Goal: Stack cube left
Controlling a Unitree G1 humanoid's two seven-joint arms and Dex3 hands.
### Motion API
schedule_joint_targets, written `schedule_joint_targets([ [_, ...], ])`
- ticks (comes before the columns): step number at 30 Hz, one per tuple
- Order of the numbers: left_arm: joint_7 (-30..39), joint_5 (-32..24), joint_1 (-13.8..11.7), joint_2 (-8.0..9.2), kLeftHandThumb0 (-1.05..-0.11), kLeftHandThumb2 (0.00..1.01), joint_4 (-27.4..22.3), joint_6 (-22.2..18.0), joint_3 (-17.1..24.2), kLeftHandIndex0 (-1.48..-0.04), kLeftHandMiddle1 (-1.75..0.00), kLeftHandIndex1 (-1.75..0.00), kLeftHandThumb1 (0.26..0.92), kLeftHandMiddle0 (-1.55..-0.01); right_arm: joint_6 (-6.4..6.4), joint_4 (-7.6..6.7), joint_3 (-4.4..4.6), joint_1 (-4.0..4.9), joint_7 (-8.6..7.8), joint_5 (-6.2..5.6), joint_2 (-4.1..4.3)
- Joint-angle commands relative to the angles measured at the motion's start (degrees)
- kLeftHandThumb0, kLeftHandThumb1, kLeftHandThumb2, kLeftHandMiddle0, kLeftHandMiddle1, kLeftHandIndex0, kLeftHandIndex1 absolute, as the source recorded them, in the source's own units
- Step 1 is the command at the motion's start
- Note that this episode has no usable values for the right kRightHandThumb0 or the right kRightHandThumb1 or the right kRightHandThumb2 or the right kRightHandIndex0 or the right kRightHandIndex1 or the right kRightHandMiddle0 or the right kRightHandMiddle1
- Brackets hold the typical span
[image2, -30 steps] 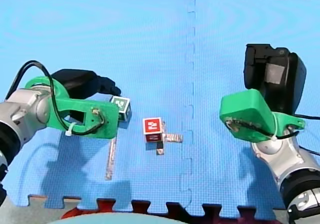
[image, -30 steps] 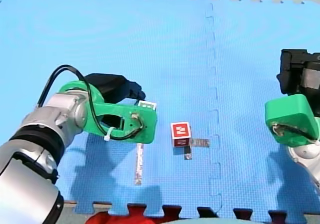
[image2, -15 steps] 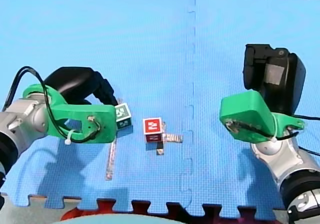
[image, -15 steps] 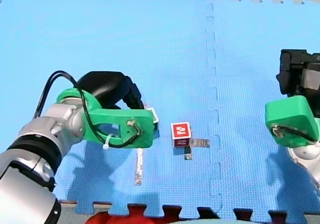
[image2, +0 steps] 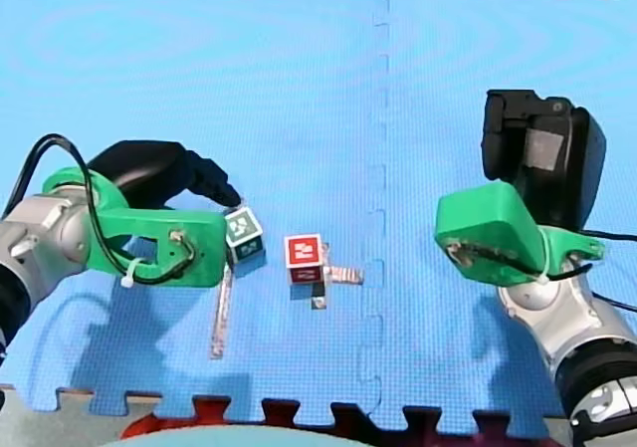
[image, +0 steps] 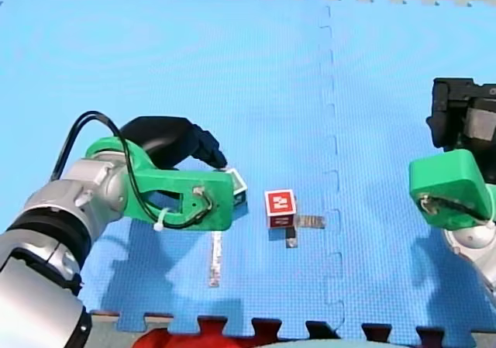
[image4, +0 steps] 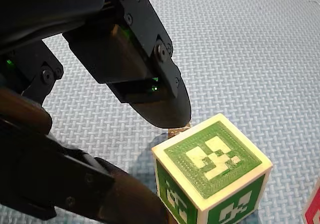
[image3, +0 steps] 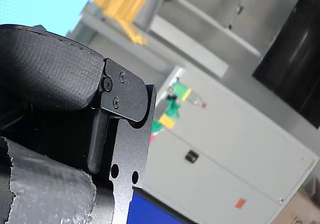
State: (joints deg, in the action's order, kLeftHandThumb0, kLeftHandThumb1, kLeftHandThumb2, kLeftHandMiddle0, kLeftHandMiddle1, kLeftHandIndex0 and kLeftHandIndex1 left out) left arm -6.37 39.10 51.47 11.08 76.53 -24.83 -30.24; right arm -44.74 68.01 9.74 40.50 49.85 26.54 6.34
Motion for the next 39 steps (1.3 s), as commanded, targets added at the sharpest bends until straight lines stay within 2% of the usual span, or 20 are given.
schedule_joint_targets([
  [1,0.52,-0.09,0.35,0.06,-0.868,0.01,-0.03,0.20,0.01,-0.57,-1.75,0.00,0.792,-0.96,-0.05,0.07,-0.09,-0.17,0.13,-0.13,0.30],
  [4,1.18,-0.30,0.35,0.12,-0.898,0.01,-0.08,0.15,0.14,-0.47,-1.75,0.00,0.805,-0.95,0.00,0.08,-0.09,-0.18,0.15,-0.13,0.29],
  [12,1.73,0.45,0.64,0.50,-0.929,0.01,-0.12,-0.06,-0.80,-0.43,-1.75,0.00,0.821,-0.93,0.18,0.01,-0.03,-0.16,0.38,-0.05,0.20],
  [19,5.26,-0.69,0.76,0.28,-0.938,0.00,0.03,0.76,-0.12,-0.27,-1.75,0.00,0.817,-0.90,0.10,0.05,-0.02,-0.23,0.29,-0.08,0.25],
  [39,6.53,-1.18,0.79,-0.14,-0.974,0.00,-0.07,1.53,0.61,-0.25,-1.75,0.00,0.817,-0.86,-0.22,0.19,-0.09,-0.06,0.01,-0.21,0.23],
])
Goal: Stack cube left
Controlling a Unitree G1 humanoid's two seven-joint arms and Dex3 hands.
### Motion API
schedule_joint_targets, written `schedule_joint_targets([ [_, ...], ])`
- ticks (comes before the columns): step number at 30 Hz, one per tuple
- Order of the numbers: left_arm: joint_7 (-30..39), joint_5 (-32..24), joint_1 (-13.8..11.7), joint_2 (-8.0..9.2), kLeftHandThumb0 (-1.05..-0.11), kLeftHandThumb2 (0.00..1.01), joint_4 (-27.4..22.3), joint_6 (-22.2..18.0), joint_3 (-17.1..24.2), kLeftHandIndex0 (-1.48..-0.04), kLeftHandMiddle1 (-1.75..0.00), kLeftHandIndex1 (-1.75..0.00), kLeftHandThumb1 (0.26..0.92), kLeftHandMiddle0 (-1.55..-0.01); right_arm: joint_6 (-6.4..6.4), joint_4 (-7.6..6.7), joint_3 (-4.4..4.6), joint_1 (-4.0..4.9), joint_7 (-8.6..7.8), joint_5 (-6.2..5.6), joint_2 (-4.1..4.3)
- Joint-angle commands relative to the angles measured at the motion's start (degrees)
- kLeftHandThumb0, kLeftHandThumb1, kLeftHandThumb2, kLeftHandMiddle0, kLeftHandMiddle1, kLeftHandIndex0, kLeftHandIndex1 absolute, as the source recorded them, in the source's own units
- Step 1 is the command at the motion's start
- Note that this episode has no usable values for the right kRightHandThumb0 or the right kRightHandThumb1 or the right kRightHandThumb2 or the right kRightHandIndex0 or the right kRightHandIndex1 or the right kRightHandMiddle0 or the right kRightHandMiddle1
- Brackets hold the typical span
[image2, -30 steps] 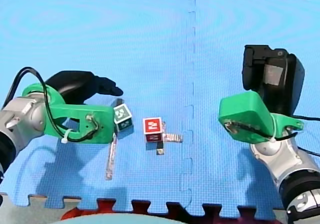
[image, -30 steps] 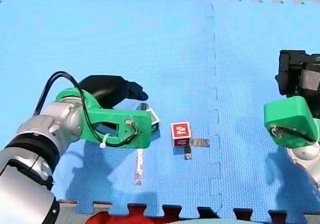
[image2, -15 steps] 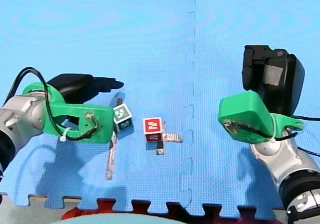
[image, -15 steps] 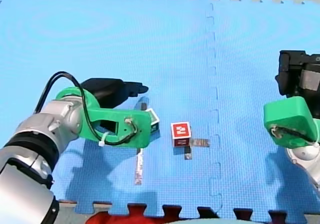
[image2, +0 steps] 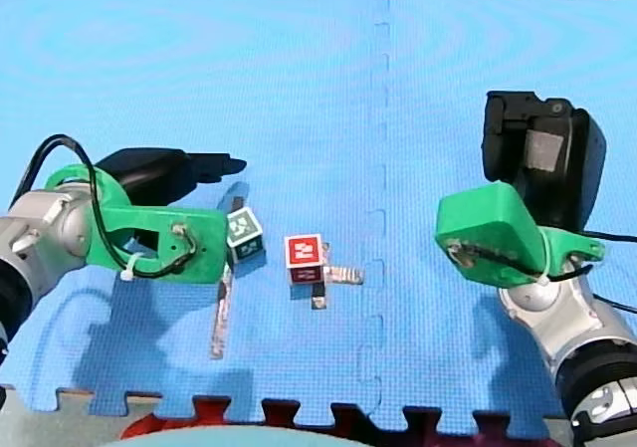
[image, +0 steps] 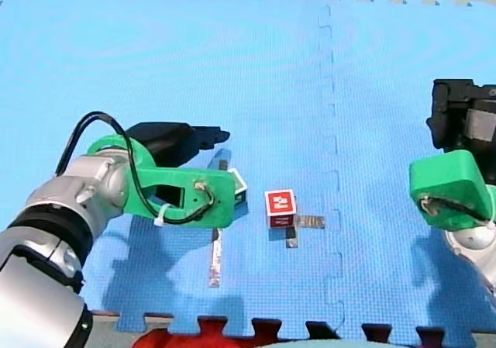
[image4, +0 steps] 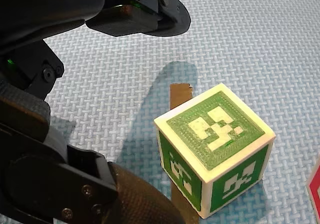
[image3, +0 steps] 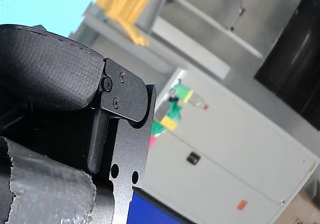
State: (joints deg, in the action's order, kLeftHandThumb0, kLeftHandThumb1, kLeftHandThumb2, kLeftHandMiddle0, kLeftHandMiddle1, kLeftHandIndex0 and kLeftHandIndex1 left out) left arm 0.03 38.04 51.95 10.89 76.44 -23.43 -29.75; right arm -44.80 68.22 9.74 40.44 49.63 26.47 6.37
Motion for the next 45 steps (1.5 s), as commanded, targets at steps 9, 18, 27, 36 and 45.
schedule_joint_targets([
  [9,0.14,-0.61,0.25,-0.12,-0.981,0.00,0.01,-0.09,0.49,-0.27,-1.75,-0.01,0.821,-0.86,0.15,-0.07,0.00,0.15,0.41,-0.01,0.03],
  [18,0.25,-0.73,0.39,-0.61,-0.991,0.00,-0.03,-0.93,0.73,-0.31,-1.75,-0.02,0.827,-0.87,0.50,0.00,-0.03,0.40,0.34,-0.08,-0.04],
  [27,0.38,-0.53,0.67,-0.93,-1.007,0.01,-0.11,-1.29,0.51,-0.34,-1.75,-0.02,0.841,-0.90,0.47,-0.22,-0.03,0.45,0.43,-0.07,-0.09],
  [36,0.80,-0.46,0.80,-1.39,-1.012,0.01,-0.16,-1.23,0.20,-0.40,-1.75,-0.03,0.850,-0.92,1.08,-0.42,0.09,0.41,1.01,0.22,0.00],
  [45,0.53,-0.08,0.73,-1.76,-0.859,0.00,-0.26,-1.06,-0.43,-0.79,-1.75,-0.07,0.822,-1.01,1.38,-0.28,0.15,0.36,1.01,0.20,0.19],
])
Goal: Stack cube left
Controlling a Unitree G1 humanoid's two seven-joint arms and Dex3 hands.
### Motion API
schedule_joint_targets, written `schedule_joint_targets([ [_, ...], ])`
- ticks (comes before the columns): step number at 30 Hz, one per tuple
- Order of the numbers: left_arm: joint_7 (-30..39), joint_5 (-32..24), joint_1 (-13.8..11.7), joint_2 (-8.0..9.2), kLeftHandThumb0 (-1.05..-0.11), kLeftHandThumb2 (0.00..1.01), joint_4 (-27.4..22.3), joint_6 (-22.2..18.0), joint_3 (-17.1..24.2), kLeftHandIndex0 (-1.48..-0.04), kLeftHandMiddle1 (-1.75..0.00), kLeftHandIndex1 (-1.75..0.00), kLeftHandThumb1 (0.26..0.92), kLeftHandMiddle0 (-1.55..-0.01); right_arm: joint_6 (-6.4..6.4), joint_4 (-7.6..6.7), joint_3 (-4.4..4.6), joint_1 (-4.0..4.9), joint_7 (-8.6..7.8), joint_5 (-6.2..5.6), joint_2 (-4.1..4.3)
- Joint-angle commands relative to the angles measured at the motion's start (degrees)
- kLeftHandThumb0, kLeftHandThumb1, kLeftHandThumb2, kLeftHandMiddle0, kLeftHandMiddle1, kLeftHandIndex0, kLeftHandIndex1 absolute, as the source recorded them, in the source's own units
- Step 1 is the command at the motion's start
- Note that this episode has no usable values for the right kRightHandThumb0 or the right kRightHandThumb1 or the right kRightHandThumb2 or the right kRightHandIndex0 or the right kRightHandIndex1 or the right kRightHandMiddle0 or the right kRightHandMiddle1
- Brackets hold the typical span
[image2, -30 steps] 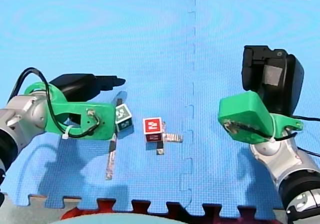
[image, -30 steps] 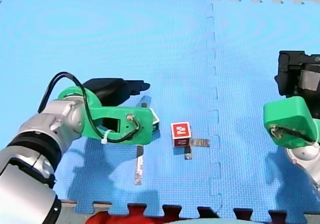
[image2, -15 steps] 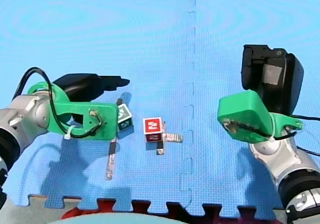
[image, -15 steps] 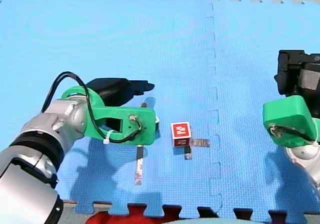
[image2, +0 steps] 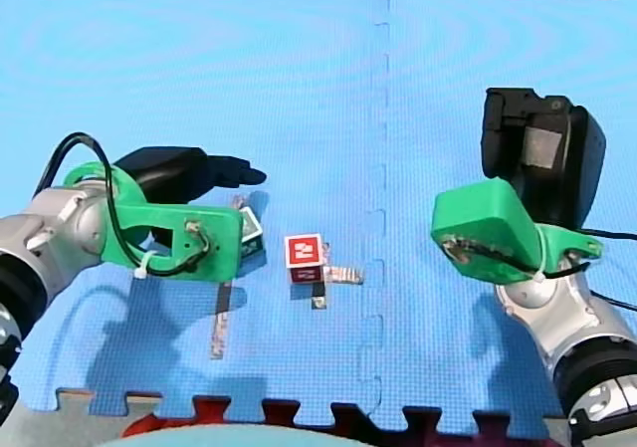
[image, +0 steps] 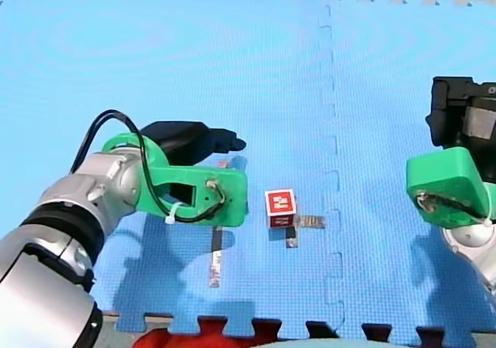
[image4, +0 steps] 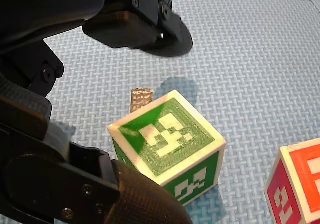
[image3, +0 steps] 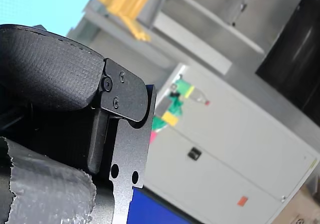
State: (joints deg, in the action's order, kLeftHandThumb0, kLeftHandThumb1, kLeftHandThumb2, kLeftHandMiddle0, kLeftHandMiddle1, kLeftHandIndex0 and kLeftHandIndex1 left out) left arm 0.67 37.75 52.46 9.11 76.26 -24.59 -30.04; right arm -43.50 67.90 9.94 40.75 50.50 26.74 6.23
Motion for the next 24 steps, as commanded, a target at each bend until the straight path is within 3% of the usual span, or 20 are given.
schedule_joint_targets([
  [1,-0.19,0.17,0.18,-0.03,-0.823,0.00,-0.09,0.11,-0.15,-0.83,-1.75,-0.06,0.817,-1.02,0.12,0.09,-0.04,0.06,0.13,-0.07,0.34],
  [6,0.87,-1.50,-0.19,-0.54,-0.752,0.00,-0.06,0.06,1.21,-0.90,-1.75,-0.05,0.802,-1.04,-0.06,0.18,-0.13,0.04,0.00,-0.23,0.29],
  [24,2.52,-3.55,-0.70,-0.90,-0.697,0.00,-0.27,-0.18,3.05,-1.00,-1.75,-0.04,0.786,-1.06,-0.41,-0.09,-0.16,-0.28,0.01,-0.26,0.41],
])
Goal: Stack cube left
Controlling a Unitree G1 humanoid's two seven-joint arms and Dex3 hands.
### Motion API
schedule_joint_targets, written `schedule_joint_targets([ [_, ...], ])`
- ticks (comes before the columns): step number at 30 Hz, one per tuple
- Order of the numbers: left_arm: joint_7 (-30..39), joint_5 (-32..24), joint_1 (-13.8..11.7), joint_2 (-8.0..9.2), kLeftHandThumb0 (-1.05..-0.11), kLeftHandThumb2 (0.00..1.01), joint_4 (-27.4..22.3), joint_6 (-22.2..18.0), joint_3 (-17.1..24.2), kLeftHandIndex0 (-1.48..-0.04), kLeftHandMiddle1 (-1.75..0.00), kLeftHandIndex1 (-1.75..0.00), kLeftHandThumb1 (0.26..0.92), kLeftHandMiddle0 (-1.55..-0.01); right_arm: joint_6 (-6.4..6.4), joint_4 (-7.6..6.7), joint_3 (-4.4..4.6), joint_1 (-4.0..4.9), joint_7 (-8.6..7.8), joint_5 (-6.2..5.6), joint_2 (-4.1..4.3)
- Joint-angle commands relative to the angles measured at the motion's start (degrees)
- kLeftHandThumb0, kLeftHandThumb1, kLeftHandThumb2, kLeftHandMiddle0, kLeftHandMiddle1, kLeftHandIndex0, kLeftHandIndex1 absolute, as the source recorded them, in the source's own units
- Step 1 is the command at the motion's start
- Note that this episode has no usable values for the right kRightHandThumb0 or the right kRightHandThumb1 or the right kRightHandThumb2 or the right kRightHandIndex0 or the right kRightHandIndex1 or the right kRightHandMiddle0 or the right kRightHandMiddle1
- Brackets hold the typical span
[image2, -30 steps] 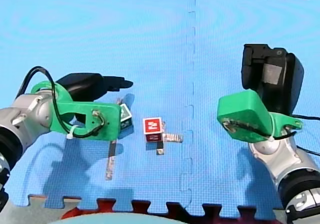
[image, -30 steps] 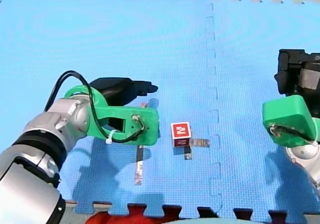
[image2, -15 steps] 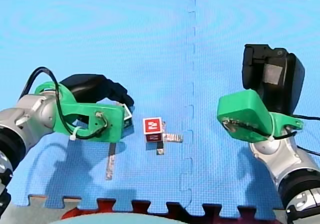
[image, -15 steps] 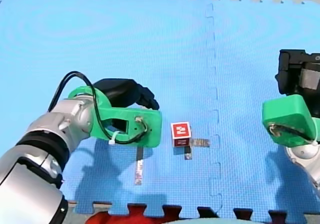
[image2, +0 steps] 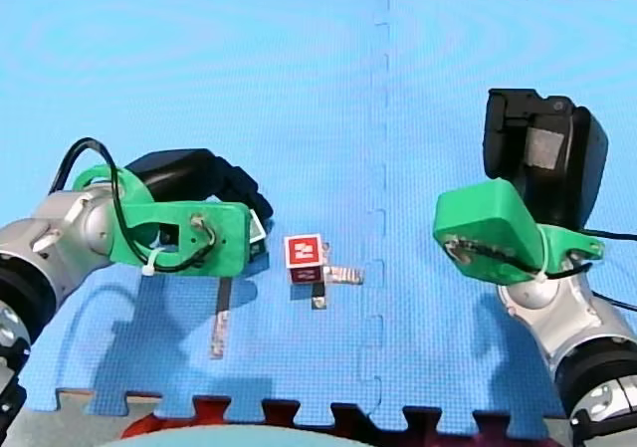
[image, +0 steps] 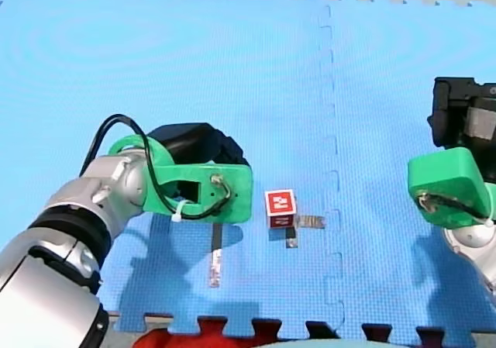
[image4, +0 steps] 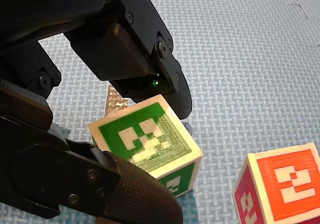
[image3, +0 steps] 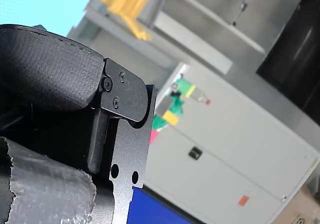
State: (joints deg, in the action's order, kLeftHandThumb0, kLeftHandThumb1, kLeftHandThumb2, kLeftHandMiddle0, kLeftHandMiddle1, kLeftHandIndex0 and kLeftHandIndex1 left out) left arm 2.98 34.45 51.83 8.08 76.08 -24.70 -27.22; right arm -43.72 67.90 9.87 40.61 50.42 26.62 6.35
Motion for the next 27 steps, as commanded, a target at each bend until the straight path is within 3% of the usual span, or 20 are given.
schedule_joint_targets([
  [1,0.34,-0.45,-0.11,0.11,-0.692,0.00,-0.09,-0.10,0.41,-1.01,-1.75,-0.04,0.784,-1.06,-0.19,-0.08,-0.08,-0.14,0.10,-0.13,0.28],
  [3,0.47,-0.81,-0.23,0.07,-0.674,0.00,-0.07,-0.18,0.77,-1.04,-1.75,-0.05,0.780,-1.06,-0.21,-0.08,-0.08,-0.17,0.11,-0.13,0.28],
  [7,0.10,-1.23,-0.50,-0.18,-0.384,0.00,0.01,-0.09,1.24,-1.45,-1.75,-0.14,0.755,-1.06,-0.23,-0.06,-0.10,-0.16,0.08,-0.16,0.25],
  [8,0.05,-1.29,-0.51,-0.19,-0.362,0.00,0.03,-0.08,1.27,-1.48,-1.75,-0.15,0.756,-1.06,-0.22,-0.03,-0.11,-0.15,0.06,-0.18,0.24],
  [27,2.01,-2.41,-0.40,0.19,-0.428,0.00,0.25,-1.29,2.86,-1.38,-1.75,-0.05,0.774,-1.04,-0.89,-0.04,-0.10,-0.49,0.34,-0.12,0.20],
])
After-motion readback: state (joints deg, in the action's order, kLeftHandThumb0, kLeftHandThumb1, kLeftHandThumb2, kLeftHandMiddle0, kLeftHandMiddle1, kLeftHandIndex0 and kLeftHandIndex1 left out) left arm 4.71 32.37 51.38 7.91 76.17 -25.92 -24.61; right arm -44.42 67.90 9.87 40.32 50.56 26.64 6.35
